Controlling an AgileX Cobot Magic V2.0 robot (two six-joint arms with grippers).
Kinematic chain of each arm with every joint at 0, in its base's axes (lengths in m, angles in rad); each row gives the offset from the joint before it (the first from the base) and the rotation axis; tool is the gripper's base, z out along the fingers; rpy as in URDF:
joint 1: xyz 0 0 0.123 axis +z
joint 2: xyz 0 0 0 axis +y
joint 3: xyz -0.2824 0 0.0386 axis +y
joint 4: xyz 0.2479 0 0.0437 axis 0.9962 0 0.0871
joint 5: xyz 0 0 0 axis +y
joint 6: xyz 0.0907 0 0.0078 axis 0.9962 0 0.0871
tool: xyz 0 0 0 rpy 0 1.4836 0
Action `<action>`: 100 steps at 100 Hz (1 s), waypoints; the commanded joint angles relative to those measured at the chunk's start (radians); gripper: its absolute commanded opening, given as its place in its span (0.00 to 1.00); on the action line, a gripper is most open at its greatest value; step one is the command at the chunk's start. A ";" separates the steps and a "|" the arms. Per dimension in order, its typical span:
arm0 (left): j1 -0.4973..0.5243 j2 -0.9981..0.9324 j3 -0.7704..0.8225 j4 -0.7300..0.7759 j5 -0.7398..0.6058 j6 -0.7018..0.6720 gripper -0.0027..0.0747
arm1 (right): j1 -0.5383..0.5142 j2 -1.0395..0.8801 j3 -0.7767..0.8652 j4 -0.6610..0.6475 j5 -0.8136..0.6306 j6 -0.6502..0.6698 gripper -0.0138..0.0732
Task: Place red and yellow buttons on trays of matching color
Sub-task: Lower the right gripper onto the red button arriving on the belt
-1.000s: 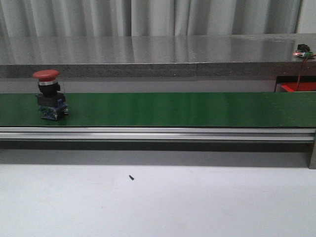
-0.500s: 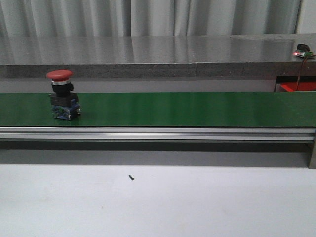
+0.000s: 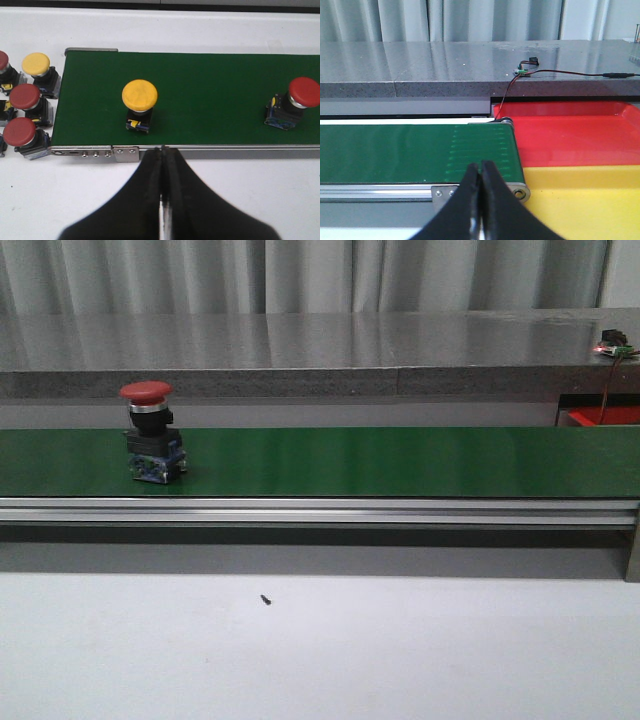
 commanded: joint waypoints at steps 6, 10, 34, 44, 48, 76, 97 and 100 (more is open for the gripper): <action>-0.044 -0.071 0.013 -0.040 -0.095 0.001 0.01 | 0.001 -0.017 -0.018 -0.003 -0.082 -0.003 0.02; -0.074 -0.078 0.021 -0.036 -0.096 0.001 0.01 | 0.001 -0.017 -0.018 -0.003 -0.082 -0.003 0.02; -0.211 -0.140 0.113 -0.031 -0.128 0.002 0.01 | 0.001 -0.017 -0.018 -0.003 -0.082 -0.003 0.02; -0.218 -0.198 0.161 -0.031 -0.142 0.002 0.01 | 0.001 -0.017 -0.018 -0.003 -0.082 -0.003 0.02; -0.218 -0.218 0.178 -0.031 -0.142 0.002 0.01 | 0.001 -0.017 -0.018 -0.003 -0.081 -0.003 0.02; -0.218 -0.380 0.291 -0.033 -0.136 0.002 0.01 | 0.001 0.013 -0.077 0.003 -0.033 -0.003 0.02; -0.218 -0.477 0.356 -0.035 -0.151 0.002 0.01 | 0.001 0.173 -0.205 0.003 0.009 -0.003 0.02; -0.218 -0.483 0.356 -0.035 -0.151 0.002 0.01 | 0.001 0.200 -0.222 0.004 -0.002 -0.003 0.02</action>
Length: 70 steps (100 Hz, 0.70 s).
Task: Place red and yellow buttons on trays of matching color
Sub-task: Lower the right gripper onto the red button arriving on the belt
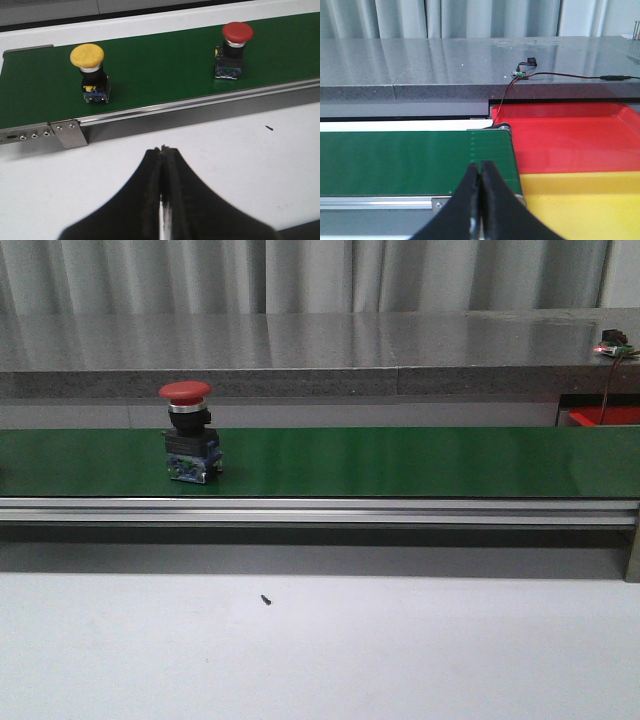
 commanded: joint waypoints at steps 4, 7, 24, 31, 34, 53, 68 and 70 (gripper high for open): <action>-0.009 -0.018 -0.016 -0.033 -0.069 0.002 0.01 | 0.001 0.101 -0.085 0.002 -0.120 -0.003 0.02; -0.009 -0.020 -0.016 -0.033 -0.069 0.002 0.01 | 0.001 0.124 -0.085 0.002 -0.151 -0.003 0.02; -0.009 -0.022 -0.016 -0.033 -0.060 0.002 0.01 | 0.002 0.203 -0.125 -0.026 -0.177 -0.007 0.02; -0.009 -0.022 -0.016 -0.033 -0.060 0.002 0.01 | 0.002 0.247 -0.178 -0.028 -0.120 -0.007 0.02; -0.009 -0.022 -0.016 -0.033 -0.060 0.002 0.01 | 0.002 0.270 -0.203 -0.029 -0.089 -0.007 0.02; -0.009 -0.022 -0.016 -0.033 -0.060 0.002 0.01 | 0.029 0.456 -0.395 -0.030 0.063 -0.007 0.02; -0.009 -0.022 -0.016 -0.033 -0.060 0.002 0.01 | 0.122 0.617 -0.560 -0.030 0.193 -0.007 0.02; -0.009 -0.022 -0.016 -0.033 -0.060 0.002 0.01 | 0.138 0.640 -0.575 -0.030 0.213 -0.007 0.02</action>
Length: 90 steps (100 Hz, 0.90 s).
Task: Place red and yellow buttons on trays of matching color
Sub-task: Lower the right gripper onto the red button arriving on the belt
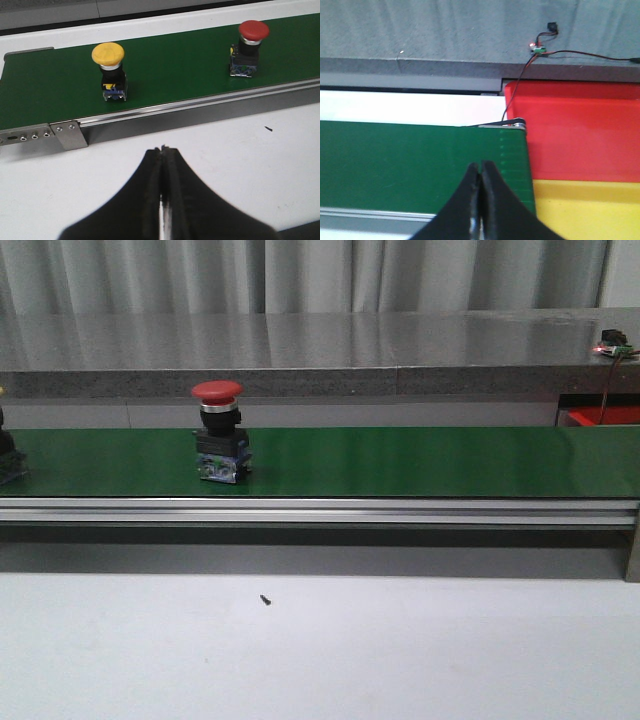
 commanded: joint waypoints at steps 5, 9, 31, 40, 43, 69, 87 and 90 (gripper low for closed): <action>-0.009 0.005 -0.028 -0.033 -0.060 0.002 0.01 | 0.086 0.132 -0.166 -0.019 0.056 -0.007 0.04; -0.009 0.005 -0.028 -0.033 -0.060 0.002 0.01 | 0.119 0.171 -0.201 -0.019 0.092 -0.007 0.08; -0.009 0.005 -0.028 -0.033 -0.060 0.002 0.01 | 0.277 0.398 -0.413 -0.014 0.235 -0.007 0.55; -0.009 0.005 -0.028 -0.033 -0.060 0.002 0.01 | 0.326 0.488 -0.501 -0.010 0.292 -0.007 0.75; -0.009 0.005 -0.028 -0.033 -0.060 0.002 0.01 | 0.344 0.515 -0.530 -0.008 0.321 -0.007 0.80; -0.009 0.005 -0.028 -0.033 -0.060 0.002 0.01 | 0.463 0.754 -0.811 -0.004 0.528 -0.007 0.84; -0.009 0.005 -0.028 -0.033 -0.060 0.002 0.01 | 0.527 0.902 -0.991 0.033 0.631 -0.077 0.84; -0.009 0.005 -0.028 -0.033 -0.060 0.002 0.01 | 0.534 0.923 -1.016 0.046 0.650 -0.096 0.84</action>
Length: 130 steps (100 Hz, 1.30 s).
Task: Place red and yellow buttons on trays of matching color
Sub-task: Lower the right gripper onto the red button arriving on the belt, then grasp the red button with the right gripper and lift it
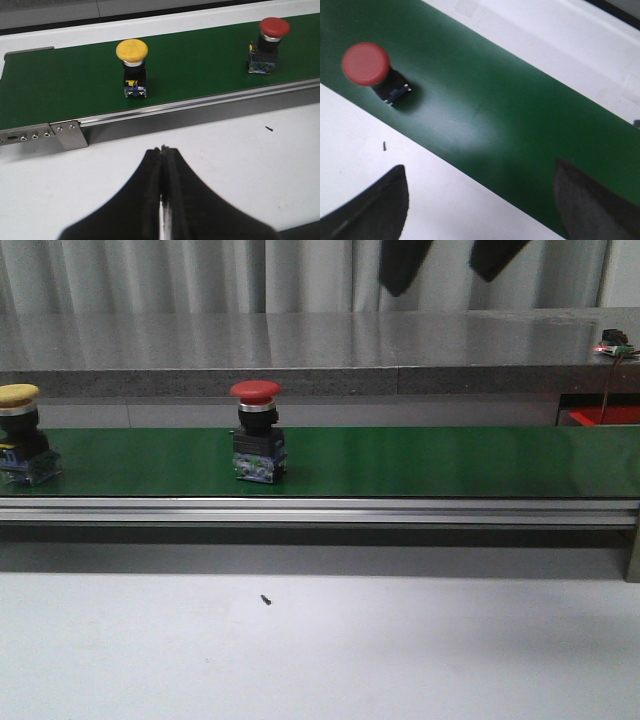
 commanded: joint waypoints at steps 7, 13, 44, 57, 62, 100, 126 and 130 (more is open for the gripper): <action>-0.009 0.005 -0.028 -0.033 -0.060 0.002 0.01 | 0.031 0.075 -0.158 0.067 0.057 -0.103 0.84; -0.009 0.005 -0.028 -0.033 -0.060 0.002 0.01 | 0.036 0.121 -0.207 0.108 0.087 -0.145 0.84; -0.009 0.005 -0.028 -0.033 -0.060 0.002 0.01 | 0.036 0.275 -0.333 0.172 0.087 -0.288 0.84; -0.009 0.005 -0.028 -0.033 -0.060 0.002 0.01 | 0.036 0.321 -0.343 0.172 0.079 -0.321 0.84; -0.009 0.005 -0.028 -0.033 -0.060 0.002 0.01 | 0.036 0.338 -0.343 0.172 0.077 -0.322 0.84; -0.009 0.005 -0.028 -0.033 -0.060 0.002 0.01 | 0.014 0.362 -0.343 0.172 0.060 -0.323 0.53; -0.009 0.005 -0.028 -0.033 -0.060 0.002 0.01 | 0.010 0.356 -0.343 0.172 0.077 -0.322 0.34; -0.009 0.005 -0.028 -0.033 -0.060 0.002 0.01 | 0.008 0.346 -0.343 0.172 0.077 -0.319 0.34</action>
